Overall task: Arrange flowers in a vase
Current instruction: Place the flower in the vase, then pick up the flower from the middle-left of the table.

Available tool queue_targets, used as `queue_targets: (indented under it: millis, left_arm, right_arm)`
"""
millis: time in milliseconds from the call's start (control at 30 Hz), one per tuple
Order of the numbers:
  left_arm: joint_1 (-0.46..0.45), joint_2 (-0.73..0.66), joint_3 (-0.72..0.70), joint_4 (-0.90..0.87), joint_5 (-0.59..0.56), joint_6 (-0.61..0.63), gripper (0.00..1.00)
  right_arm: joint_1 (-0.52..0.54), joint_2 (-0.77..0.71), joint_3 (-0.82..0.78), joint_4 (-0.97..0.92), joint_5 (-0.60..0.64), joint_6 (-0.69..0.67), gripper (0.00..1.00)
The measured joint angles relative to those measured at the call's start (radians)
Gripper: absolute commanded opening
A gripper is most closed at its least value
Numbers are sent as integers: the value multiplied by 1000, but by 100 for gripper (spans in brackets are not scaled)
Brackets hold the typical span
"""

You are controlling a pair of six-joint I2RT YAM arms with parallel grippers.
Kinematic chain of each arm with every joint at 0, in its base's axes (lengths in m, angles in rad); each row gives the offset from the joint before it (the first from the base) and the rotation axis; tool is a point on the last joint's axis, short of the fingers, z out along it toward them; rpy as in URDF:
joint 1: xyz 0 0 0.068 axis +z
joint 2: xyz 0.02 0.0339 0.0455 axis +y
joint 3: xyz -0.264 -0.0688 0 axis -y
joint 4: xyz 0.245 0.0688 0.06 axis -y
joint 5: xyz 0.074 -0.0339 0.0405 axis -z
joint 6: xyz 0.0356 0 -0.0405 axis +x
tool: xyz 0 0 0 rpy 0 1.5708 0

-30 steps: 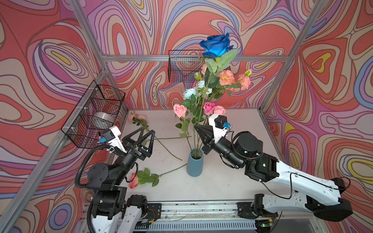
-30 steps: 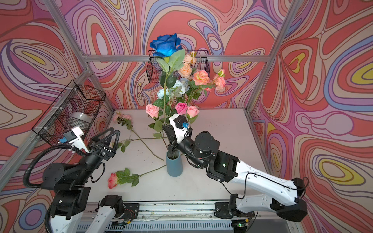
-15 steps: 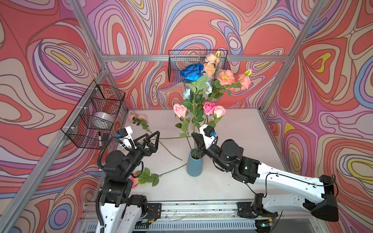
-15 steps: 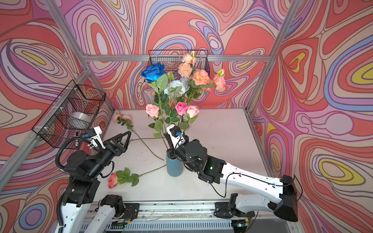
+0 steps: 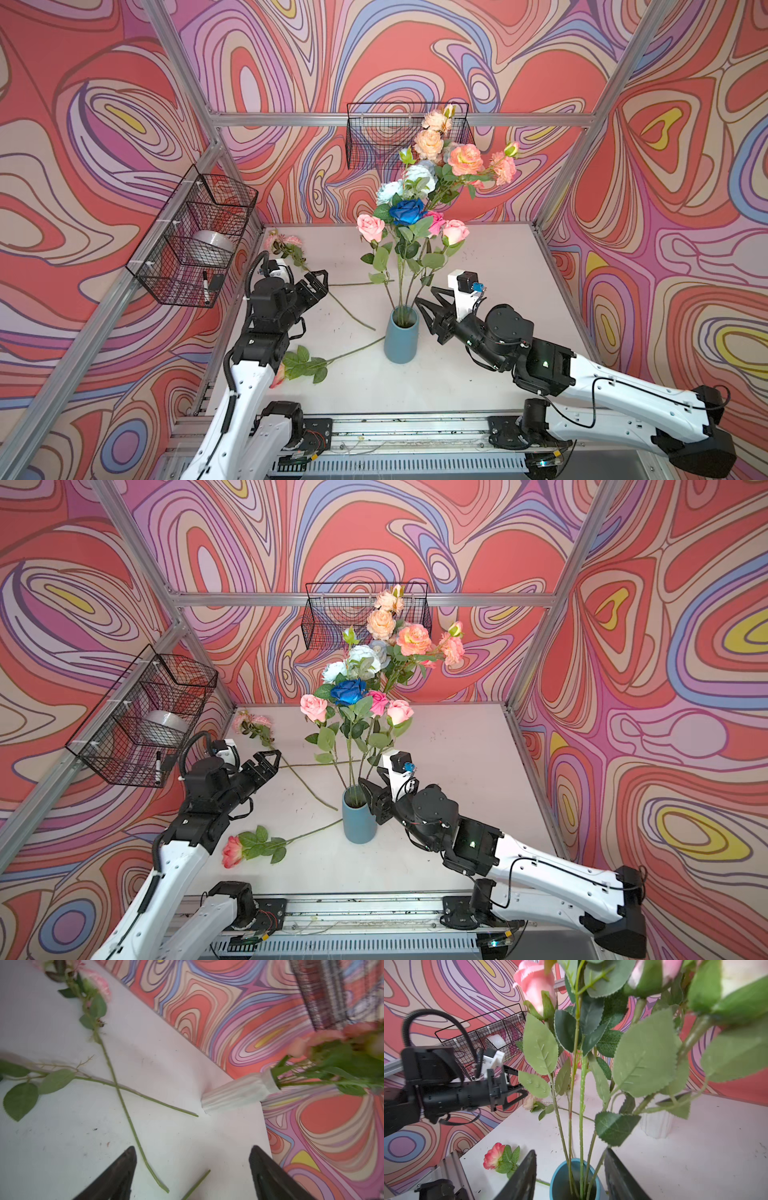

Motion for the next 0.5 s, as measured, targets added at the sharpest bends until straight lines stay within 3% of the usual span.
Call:
queue_targets:
  millis: [267, 367, 500]
  left_arm:
    - [36, 576, 112, 72, -76, -65, 64]
    - [60, 717, 189, 94, -88, -96, 66]
    - [77, 803, 238, 103, -135, -158, 70]
  right_arm:
    - [0, -66, -5, -73, 35, 46, 42]
    - [0, -79, -5, -95, 49, 52, 42]
    - [0, -105, -5, -115, 68, 53, 40]
